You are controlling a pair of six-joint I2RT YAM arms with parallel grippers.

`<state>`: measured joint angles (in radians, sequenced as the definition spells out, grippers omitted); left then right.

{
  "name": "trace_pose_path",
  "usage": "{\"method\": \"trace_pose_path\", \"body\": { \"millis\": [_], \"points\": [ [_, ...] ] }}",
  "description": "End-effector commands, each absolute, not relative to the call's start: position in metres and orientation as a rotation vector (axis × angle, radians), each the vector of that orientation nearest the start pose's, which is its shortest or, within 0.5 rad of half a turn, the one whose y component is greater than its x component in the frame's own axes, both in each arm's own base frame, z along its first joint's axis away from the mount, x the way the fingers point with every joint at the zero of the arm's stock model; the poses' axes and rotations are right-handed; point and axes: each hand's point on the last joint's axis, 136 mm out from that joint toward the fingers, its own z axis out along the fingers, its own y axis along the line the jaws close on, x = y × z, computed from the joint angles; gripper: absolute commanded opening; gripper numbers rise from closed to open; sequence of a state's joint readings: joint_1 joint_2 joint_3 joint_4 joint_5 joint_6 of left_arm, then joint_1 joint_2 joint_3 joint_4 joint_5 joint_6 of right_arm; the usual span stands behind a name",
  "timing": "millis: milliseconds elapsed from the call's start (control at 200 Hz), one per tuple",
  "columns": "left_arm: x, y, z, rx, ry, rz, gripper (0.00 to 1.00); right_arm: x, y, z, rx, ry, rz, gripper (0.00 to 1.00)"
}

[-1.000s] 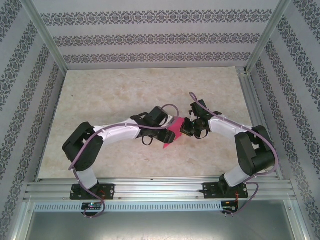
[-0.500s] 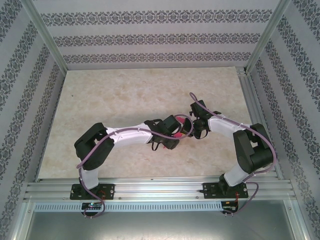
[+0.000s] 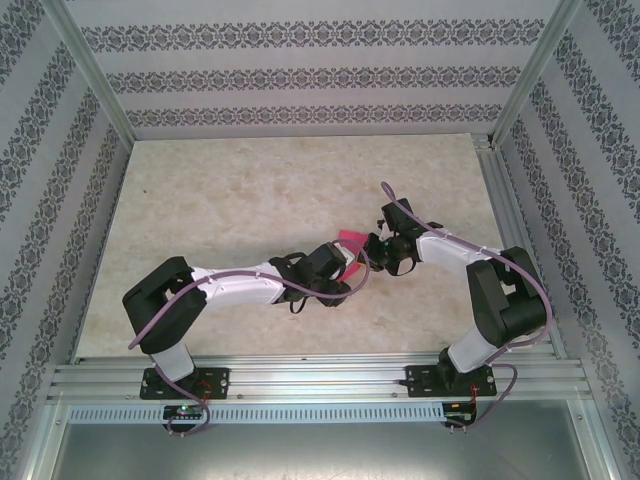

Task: Fold a paper plane with a square sheet of paper (pick it up from the middle)

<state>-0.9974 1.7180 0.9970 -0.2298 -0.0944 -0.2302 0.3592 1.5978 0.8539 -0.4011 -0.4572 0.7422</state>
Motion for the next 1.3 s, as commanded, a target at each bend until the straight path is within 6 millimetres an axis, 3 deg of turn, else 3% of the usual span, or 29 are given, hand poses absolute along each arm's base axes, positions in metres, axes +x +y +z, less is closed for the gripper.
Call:
{"method": "trace_pose_path", "body": {
  "millis": [0, 200, 475, 759, 944, 1234, 1294],
  "points": [
    [0.25, -0.364, 0.078, 0.941, 2.265, -0.435, 0.67, 0.301, 0.194, 0.057, 0.425, 2.814, 0.961, 0.0],
    [0.248, -0.364, 0.067, 0.936, 2.265, -0.436, 0.65, 0.304, 0.196, 0.058, 0.444, 2.8, 0.997, 0.0],
    [0.258, -0.363, 0.061, 0.901, 2.25, -0.384, 0.5, 0.304, 0.197, 0.055, 0.452, 2.806, 1.02, 0.0],
    [0.262, -0.373, 0.057, 0.949, 2.242, -0.366, 0.42, 0.305, 0.196, 0.055, 0.457, 2.806, 1.022, 0.0],
    [0.267, -0.373, 0.056, 0.917, 2.247, -0.346, 0.21, 0.304, 0.196, 0.055, 0.455, 2.809, 1.024, 0.0],
    [0.266, -0.377, 0.054, 0.889, 2.262, -0.396, 0.0, 0.306, 0.197, 0.054, 0.446, 2.815, 1.025, 0.04],
    [0.267, -0.377, 0.052, 0.87, 2.272, -0.403, 0.0, 0.307, 0.197, 0.055, 0.444, 2.809, 1.023, 0.05]
  ]
}}
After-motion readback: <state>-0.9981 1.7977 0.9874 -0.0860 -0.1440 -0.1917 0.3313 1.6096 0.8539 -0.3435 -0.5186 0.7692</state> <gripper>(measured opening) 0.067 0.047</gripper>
